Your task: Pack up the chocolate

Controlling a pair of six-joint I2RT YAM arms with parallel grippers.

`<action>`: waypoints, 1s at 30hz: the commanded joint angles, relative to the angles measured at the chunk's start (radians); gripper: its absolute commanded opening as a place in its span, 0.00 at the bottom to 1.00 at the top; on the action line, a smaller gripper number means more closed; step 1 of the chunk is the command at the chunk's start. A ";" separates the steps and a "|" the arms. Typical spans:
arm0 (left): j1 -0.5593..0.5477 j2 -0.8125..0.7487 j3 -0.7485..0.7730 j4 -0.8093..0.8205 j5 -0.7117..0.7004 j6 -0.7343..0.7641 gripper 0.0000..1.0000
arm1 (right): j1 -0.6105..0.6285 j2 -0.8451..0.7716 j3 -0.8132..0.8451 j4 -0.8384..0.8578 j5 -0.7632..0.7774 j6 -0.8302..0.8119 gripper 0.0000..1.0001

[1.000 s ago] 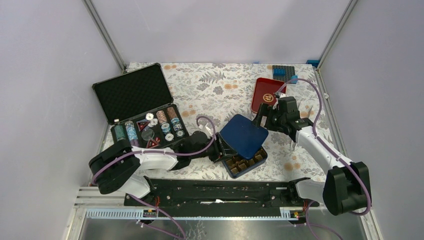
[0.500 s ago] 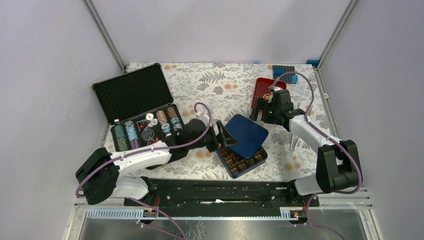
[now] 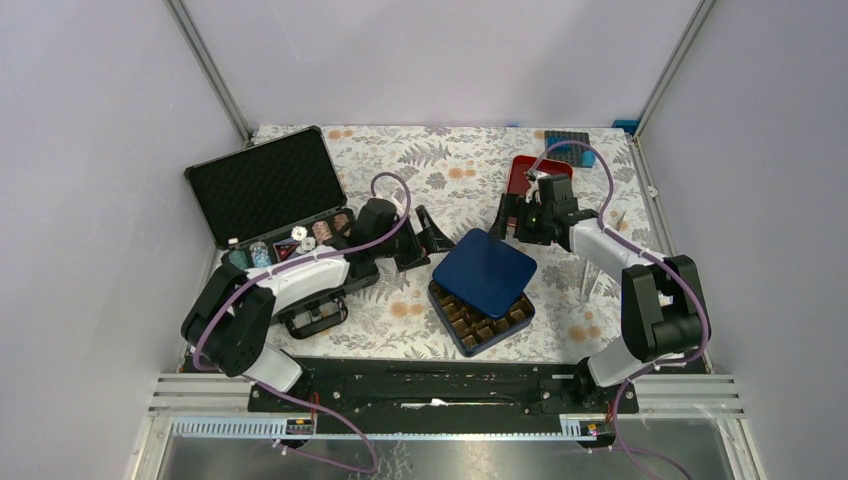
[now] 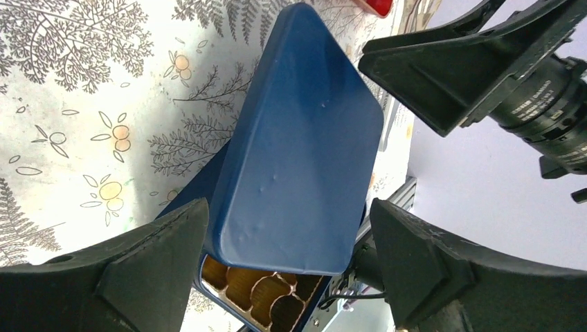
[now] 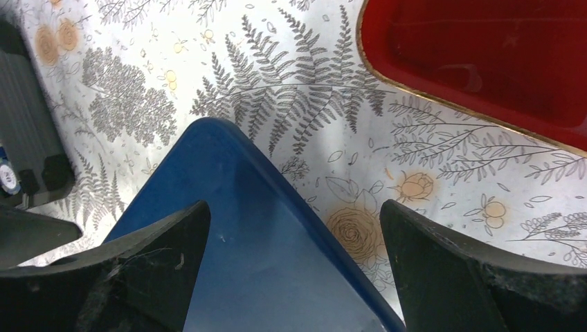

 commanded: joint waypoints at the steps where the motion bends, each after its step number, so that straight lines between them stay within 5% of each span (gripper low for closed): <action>1: 0.009 0.013 0.031 0.015 0.063 0.046 0.92 | -0.005 -0.032 -0.009 0.008 -0.072 0.001 0.99; 30: 0.021 0.094 0.004 0.099 0.146 0.026 0.91 | -0.004 -0.316 -0.244 -0.128 -0.181 -0.010 0.95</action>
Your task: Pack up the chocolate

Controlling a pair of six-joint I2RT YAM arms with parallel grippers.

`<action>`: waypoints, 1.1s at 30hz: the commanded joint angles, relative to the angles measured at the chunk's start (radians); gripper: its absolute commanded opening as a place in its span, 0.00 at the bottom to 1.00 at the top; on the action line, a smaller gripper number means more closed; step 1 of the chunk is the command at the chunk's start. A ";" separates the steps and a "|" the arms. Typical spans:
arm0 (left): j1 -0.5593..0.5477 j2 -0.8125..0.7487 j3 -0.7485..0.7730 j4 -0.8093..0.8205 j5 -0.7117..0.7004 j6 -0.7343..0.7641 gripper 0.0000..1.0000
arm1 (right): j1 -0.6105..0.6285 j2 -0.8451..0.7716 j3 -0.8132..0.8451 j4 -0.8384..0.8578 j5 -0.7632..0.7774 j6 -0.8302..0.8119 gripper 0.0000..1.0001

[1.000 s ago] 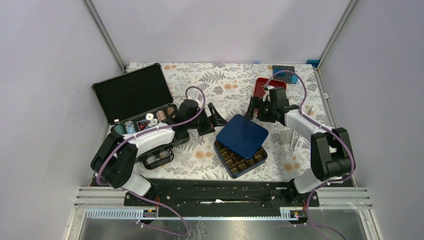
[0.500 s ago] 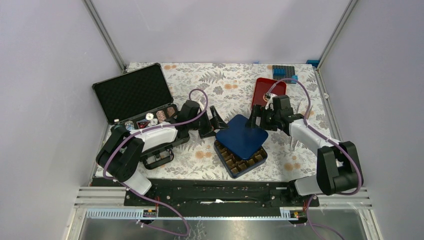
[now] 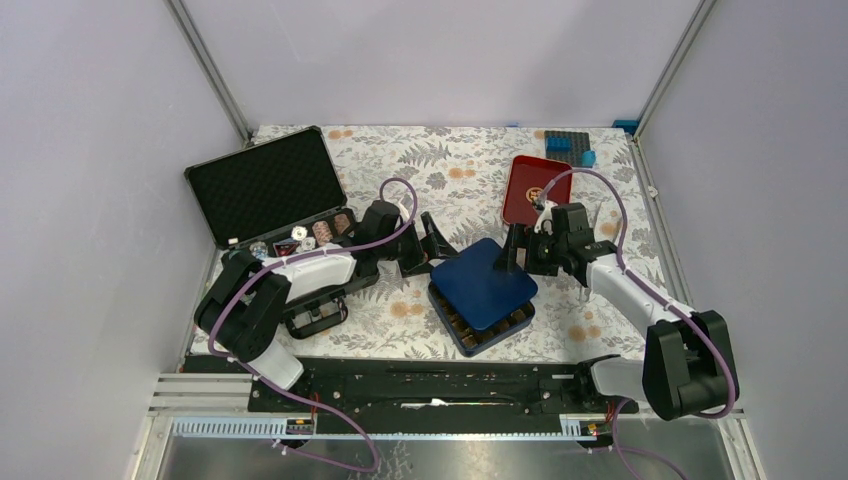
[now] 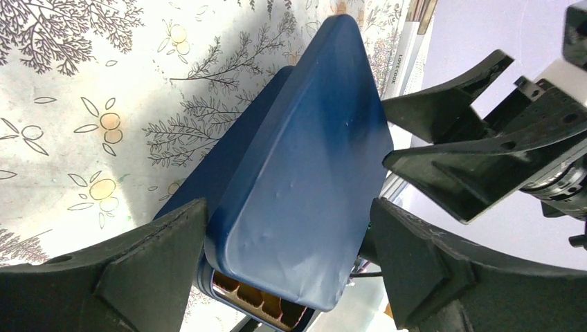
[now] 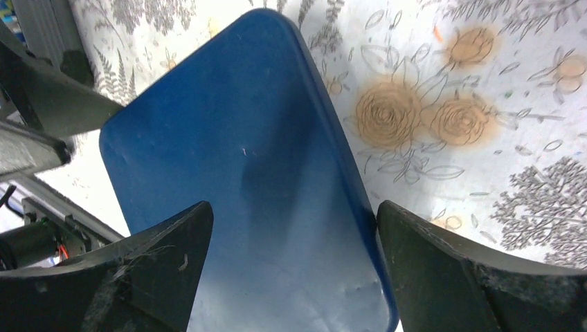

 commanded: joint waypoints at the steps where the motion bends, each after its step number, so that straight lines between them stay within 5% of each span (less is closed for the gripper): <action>1: 0.006 0.001 0.006 0.062 0.027 0.009 0.91 | -0.005 -0.042 -0.031 -0.046 -0.059 -0.004 0.94; 24: -0.011 -0.063 -0.082 0.079 0.054 -0.019 0.91 | 0.006 -0.189 -0.075 -0.168 -0.101 0.019 0.89; 33: -0.034 -0.062 0.000 -0.120 -0.043 0.116 0.92 | 0.006 -0.254 -0.037 -0.202 0.040 0.027 0.98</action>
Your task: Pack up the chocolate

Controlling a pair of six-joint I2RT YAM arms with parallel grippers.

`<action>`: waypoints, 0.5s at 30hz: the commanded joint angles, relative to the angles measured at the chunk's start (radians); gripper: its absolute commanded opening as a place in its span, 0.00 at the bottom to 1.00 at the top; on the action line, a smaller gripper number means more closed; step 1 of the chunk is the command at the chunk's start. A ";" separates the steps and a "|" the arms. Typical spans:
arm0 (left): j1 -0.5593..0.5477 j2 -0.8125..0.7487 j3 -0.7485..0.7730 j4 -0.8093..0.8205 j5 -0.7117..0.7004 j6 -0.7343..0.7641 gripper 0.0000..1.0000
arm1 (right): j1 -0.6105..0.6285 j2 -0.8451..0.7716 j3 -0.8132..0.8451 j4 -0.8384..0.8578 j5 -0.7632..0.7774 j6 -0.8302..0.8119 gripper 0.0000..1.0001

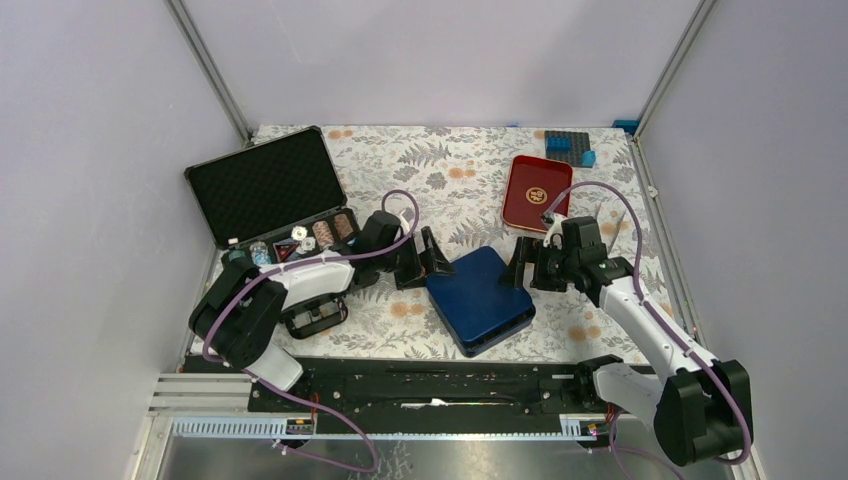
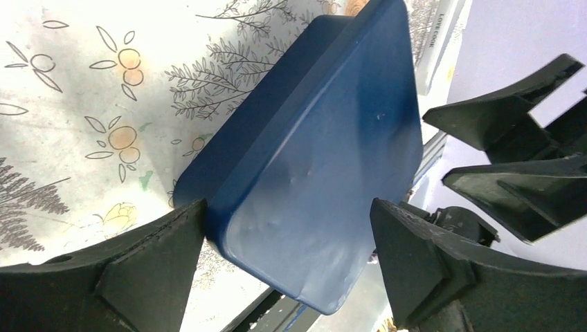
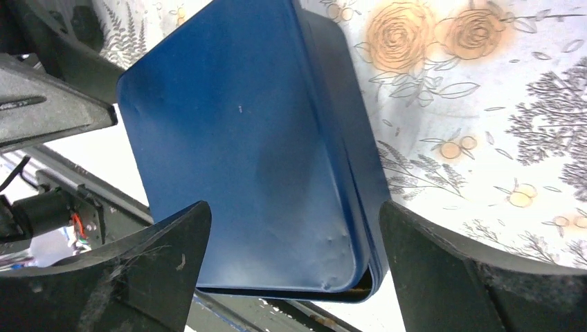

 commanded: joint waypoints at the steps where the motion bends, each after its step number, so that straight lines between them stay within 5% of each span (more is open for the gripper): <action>1: -0.011 -0.018 0.080 -0.095 -0.060 0.100 0.93 | 0.006 -0.057 0.042 -0.042 0.096 0.003 0.99; 15: -0.063 0.022 0.183 -0.216 -0.103 0.176 0.96 | 0.004 -0.096 0.059 -0.061 0.125 0.015 1.00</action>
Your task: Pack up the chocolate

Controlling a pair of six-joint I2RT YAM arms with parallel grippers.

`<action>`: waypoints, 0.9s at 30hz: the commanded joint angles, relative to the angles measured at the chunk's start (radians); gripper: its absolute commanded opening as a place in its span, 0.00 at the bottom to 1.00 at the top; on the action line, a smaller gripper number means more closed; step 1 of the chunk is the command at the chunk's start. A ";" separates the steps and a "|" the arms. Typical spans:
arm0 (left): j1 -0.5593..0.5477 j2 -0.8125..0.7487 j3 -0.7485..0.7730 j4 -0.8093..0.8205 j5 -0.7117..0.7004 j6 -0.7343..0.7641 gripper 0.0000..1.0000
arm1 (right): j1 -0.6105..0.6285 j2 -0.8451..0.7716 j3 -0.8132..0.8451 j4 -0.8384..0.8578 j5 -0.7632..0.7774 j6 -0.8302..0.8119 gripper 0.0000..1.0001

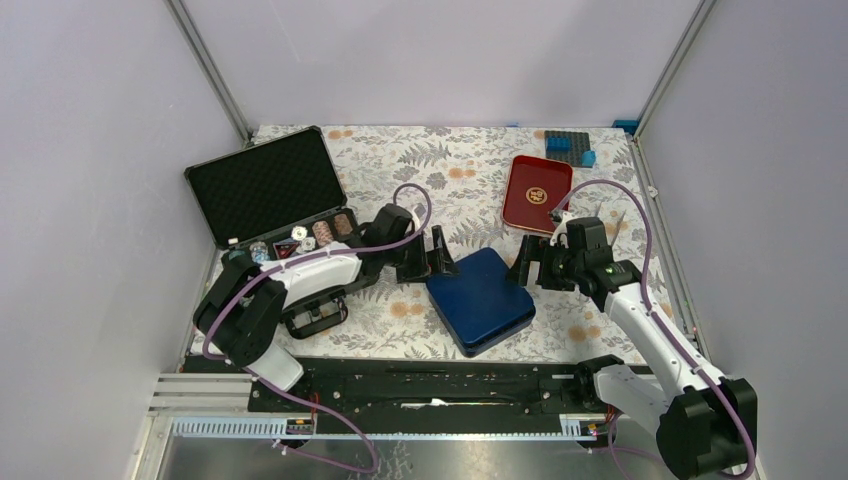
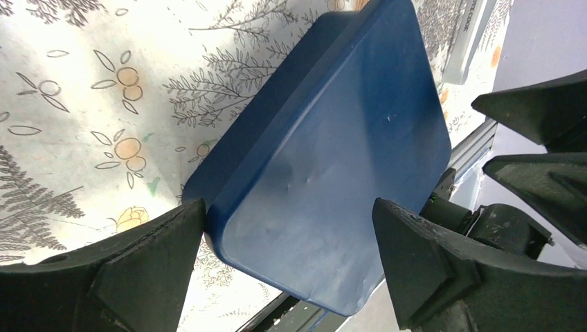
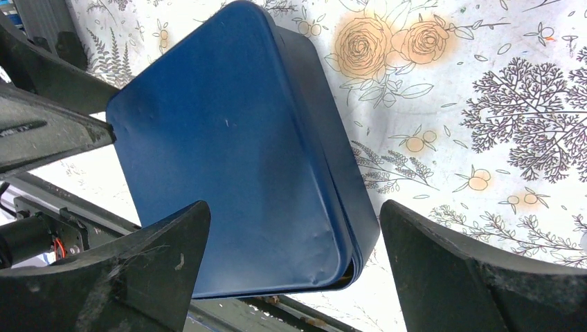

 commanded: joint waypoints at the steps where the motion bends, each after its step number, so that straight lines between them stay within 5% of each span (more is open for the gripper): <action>1: -0.030 0.003 0.053 -0.017 -0.026 0.033 0.96 | 0.005 -0.013 0.043 -0.005 0.011 0.009 1.00; 15: -0.092 0.023 0.124 -0.039 -0.023 0.053 0.96 | 0.005 -0.006 0.026 -0.022 0.014 0.025 0.99; 19: -0.105 0.041 0.144 -0.044 -0.008 0.069 0.96 | 0.007 0.007 0.038 -0.038 0.028 0.028 0.86; 24: -0.108 0.065 0.160 -0.069 -0.010 0.070 0.95 | 0.006 0.010 0.051 -0.044 0.025 0.043 0.57; 27: -0.108 0.062 0.177 -0.104 -0.030 0.086 0.96 | 0.006 -0.003 0.061 -0.049 0.019 0.049 0.56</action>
